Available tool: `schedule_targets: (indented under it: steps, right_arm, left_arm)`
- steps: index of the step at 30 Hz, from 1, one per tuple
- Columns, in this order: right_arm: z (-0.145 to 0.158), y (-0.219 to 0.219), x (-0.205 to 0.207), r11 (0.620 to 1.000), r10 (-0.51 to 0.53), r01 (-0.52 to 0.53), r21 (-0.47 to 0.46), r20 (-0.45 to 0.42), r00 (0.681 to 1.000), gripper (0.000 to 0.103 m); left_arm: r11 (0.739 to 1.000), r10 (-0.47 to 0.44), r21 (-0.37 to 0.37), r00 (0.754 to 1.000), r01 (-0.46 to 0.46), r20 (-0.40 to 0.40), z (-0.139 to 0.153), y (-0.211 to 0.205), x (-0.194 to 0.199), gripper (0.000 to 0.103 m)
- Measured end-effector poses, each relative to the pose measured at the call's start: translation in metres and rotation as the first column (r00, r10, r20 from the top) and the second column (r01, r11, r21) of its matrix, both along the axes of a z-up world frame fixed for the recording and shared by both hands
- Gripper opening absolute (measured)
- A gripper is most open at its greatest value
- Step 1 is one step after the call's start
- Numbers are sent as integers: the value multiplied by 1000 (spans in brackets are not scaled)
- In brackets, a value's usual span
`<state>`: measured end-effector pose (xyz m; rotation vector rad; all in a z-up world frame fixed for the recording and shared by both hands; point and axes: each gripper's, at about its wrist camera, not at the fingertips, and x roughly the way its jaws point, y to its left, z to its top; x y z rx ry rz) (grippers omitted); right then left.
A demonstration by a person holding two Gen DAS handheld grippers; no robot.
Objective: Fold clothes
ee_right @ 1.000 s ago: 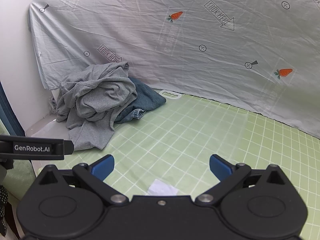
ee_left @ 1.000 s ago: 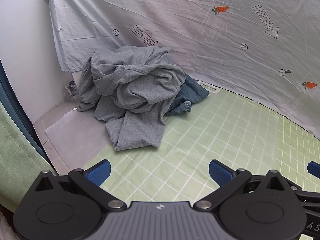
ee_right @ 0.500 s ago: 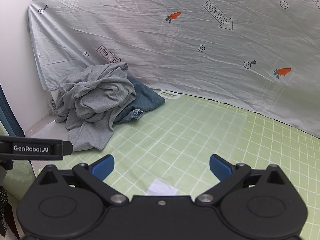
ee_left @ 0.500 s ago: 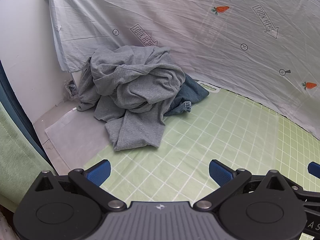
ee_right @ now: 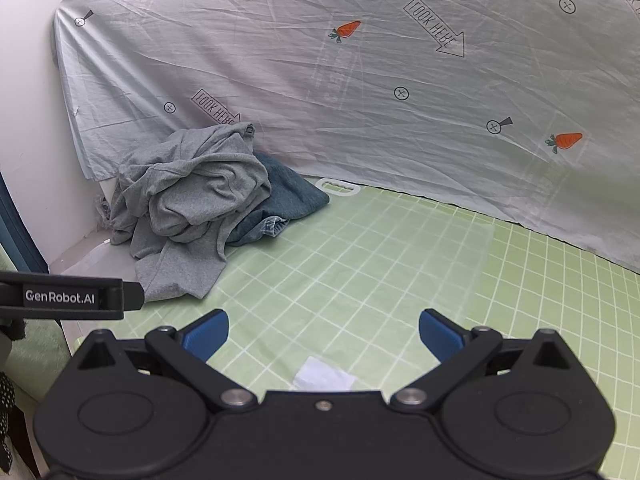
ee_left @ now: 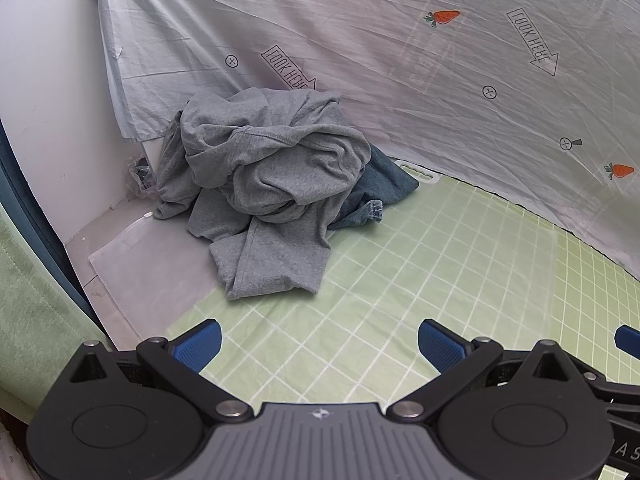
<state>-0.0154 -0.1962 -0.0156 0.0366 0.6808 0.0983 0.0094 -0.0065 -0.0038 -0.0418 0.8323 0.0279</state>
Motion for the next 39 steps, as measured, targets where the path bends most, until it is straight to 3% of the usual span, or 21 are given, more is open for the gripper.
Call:
schedule_targets:
  steps: [12,22,33,39]
  right_arm:
    - [-11,-15,19,999,-49,49,4,-53,997,103]
    - [-22,-16,80,995,-27,19,-101,-75,997,103]
    - [-37,36,217,971,164,-176,-162,-86,983,100]
    - [-46,92,290,921,355,-359,-152,-54,933,98]
  left_arm:
    - [998,62,-5,997,-62,-50,-8,12,27,103]
    - [979,190,-49,975,-197,-116,-28,62,90,103]
    - [934,312,-125,934,-335,-175,-67,123,200,102]
    - [880,395,-220,905,-422,-157,-73,158,241,102]
